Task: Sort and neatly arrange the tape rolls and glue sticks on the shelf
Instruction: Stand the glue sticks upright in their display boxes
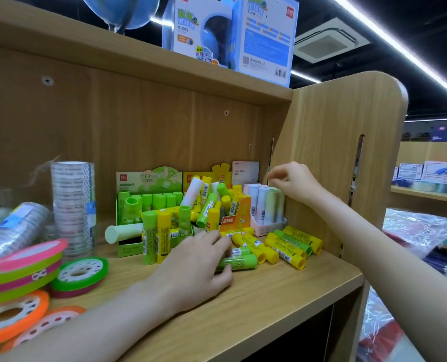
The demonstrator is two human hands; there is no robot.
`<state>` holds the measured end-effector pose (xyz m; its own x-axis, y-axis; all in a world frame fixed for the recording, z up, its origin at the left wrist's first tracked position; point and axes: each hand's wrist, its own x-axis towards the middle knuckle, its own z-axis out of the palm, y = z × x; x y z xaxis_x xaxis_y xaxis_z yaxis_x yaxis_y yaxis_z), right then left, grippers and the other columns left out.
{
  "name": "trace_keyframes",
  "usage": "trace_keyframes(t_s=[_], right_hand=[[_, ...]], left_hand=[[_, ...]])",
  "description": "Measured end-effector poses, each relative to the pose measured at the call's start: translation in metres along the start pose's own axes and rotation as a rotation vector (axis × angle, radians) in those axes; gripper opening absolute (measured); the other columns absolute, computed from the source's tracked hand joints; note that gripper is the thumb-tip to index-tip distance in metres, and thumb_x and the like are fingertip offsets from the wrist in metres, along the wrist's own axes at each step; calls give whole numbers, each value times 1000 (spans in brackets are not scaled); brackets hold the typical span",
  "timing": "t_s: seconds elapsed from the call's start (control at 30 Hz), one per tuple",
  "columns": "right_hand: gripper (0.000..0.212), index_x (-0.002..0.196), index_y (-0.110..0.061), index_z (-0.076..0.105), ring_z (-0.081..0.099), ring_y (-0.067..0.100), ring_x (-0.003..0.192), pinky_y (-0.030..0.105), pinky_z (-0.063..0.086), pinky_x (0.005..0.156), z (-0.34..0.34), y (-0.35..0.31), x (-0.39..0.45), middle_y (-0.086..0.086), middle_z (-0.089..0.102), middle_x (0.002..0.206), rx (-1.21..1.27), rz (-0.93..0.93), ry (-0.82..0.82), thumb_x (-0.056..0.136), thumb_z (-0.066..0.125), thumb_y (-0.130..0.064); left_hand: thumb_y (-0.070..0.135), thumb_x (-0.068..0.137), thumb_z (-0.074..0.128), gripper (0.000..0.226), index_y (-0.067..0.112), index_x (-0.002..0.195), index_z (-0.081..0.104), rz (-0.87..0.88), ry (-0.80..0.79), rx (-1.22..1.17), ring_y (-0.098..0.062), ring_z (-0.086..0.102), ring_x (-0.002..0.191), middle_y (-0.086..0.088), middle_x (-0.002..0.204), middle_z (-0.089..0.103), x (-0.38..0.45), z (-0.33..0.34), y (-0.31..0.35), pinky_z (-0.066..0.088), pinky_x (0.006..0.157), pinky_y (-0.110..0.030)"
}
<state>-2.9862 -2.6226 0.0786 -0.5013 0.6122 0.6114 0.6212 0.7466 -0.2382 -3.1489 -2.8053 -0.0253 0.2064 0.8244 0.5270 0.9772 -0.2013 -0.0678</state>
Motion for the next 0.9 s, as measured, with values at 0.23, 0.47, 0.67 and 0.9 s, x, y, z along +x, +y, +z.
trace_keyframes(t_s=[0.23,0.47,0.67,0.9], right_hand=[[35,124,-16,58,54,7,112,14,42,89,30,-69,24,-3,60,123,304,-313,-260,90,58,-8],[39,127,-15,55,48,15,121,21,34,93,58,-95,43,2,56,129,118,-402,-343,89,57,-6],[21,110,-7,61,57,9,92,14,44,80,41,-83,34,2,62,100,620,-176,-280,89,60,-10],[14,105,-7,54,61,25,90,31,55,78,4,-44,36,16,59,103,983,267,98,92,50,-6]], left_hand=[[55,69,7,63,25,105,49,-16,35,41,-13,47,101,7,100,49,-1,-1,1,38,86,-27],[54,68,3,66,26,109,46,-25,22,87,-13,44,106,6,104,47,-2,-2,-1,33,88,-26],[53,70,4,64,25,107,46,-22,30,97,-14,46,104,6,102,47,-2,-3,-1,34,87,-27],[43,92,35,31,24,114,44,-37,-6,91,-13,42,109,5,110,46,-1,-7,4,32,91,-26]])
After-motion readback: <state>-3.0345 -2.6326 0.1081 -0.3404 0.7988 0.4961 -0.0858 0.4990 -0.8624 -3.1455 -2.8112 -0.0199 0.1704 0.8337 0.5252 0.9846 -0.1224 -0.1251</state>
